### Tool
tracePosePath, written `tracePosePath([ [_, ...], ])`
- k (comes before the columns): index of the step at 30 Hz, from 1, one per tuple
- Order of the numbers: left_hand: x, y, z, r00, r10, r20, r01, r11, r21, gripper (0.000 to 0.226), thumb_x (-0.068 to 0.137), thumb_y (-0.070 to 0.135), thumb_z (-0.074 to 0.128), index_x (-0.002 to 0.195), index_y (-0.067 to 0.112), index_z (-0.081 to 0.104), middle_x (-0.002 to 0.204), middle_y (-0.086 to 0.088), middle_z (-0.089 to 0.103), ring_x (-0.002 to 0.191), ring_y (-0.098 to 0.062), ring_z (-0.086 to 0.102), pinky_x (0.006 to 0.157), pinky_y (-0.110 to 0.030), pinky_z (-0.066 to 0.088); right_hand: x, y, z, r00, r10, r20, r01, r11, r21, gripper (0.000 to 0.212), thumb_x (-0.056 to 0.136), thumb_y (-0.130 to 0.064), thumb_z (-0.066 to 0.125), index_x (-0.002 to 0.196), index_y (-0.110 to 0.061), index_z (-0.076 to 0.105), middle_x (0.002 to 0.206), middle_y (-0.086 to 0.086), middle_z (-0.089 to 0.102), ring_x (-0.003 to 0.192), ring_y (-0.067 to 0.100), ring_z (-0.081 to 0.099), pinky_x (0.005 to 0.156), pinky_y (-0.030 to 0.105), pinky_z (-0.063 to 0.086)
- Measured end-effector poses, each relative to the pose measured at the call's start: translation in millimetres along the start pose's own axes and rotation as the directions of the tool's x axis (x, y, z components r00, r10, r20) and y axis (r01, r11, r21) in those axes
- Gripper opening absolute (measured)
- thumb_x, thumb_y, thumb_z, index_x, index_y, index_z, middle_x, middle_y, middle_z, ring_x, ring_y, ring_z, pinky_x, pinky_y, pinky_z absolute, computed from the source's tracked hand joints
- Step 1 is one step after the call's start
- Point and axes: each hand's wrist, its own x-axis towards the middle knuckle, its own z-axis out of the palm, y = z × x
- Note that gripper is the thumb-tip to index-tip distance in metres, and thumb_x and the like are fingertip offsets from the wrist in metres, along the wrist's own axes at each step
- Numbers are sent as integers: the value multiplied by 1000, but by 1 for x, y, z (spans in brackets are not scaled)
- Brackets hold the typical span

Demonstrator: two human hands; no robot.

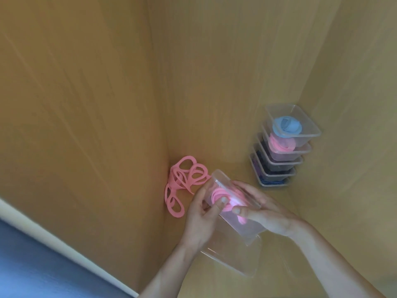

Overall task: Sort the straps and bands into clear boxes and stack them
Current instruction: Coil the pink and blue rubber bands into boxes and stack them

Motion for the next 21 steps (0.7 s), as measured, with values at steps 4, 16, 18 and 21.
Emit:
tracePosePath([
  [4,9,13,5,1000,28,-3,-28,999,-23,58,89,34,70,143,26,52,132,13,66,123,-4,60,99,-19,49,5,-11,-7,998,0,-59,-2,1000,-23,89,55,-79,80,136,-61,45,138,-31,54,127,-10,50,105,24,41],
  [16,6,-15,-2,984,-173,-46,177,980,93,32,97,0,56,121,21,59,131,5,60,117,-3,56,83,-8,40,25,-80,-92,744,-134,-655,-135,929,-344,100,50,-72,65,143,-41,45,137,-10,57,127,20,53,106,43,45],
  [18,3,-20,-4,982,-185,-46,189,972,138,35,94,-8,53,116,18,61,128,5,61,115,-5,57,77,-5,40,34,-94,-116,648,-186,-739,-264,855,-447,96,52,-74,63,140,-41,44,132,-1,58,126,30,50,105,47,41],
  [21,0,-28,-7,979,-194,-62,202,966,163,34,93,-11,52,111,15,64,125,3,61,105,-5,60,72,-7,41,53,-112,-148,555,-197,-808,-472,725,-501,89,61,-72,66,139,-33,46,132,12,55,127,37,46,101,51,33],
])
